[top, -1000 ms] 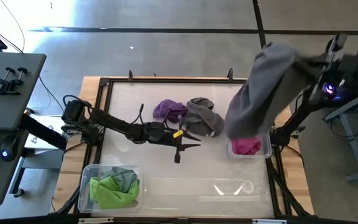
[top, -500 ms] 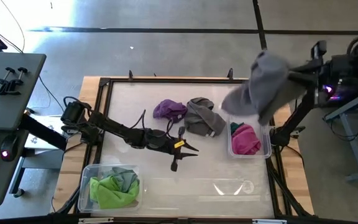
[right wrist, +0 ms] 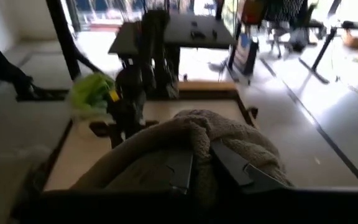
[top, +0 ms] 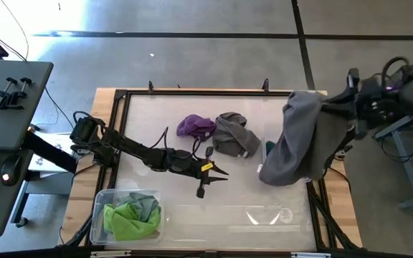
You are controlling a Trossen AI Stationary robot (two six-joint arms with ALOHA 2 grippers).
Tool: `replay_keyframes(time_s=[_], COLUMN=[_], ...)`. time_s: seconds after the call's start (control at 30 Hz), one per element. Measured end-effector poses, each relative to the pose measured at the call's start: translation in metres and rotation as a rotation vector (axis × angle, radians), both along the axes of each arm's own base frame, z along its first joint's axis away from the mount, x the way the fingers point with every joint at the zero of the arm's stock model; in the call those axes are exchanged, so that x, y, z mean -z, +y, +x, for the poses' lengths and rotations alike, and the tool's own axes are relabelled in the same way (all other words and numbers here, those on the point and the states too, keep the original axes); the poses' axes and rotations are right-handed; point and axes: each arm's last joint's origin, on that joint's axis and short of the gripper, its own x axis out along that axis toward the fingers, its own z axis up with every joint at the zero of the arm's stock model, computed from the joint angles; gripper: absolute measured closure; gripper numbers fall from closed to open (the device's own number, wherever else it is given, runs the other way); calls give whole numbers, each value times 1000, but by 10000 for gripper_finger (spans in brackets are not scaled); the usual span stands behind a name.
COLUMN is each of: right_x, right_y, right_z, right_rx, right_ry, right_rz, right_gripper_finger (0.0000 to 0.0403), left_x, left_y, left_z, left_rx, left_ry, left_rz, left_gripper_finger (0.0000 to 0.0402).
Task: Sort microfiber towel by color & place in baskets
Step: Put the bottom gray microfiber towel into the top transparent bin
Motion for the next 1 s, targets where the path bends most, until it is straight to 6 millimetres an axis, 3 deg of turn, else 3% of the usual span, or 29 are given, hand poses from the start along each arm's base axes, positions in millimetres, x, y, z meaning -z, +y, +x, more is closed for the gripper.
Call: replay_keyframes(time_s=[0.5, 1.0], right_x=[61, 171], right_y=[9, 19], right_z=[35, 78], right_rx=[254, 362], right_ry=[238, 703], right_rz=[-91, -11], right_gripper_finger=[380, 368], left_x=[3, 3], left_y=[-1, -1], left_z=[-1, -1], left_rx=[4, 2], left_ry=[29, 33], left_rz=[6, -8], left_gripper_finger=[341, 341])
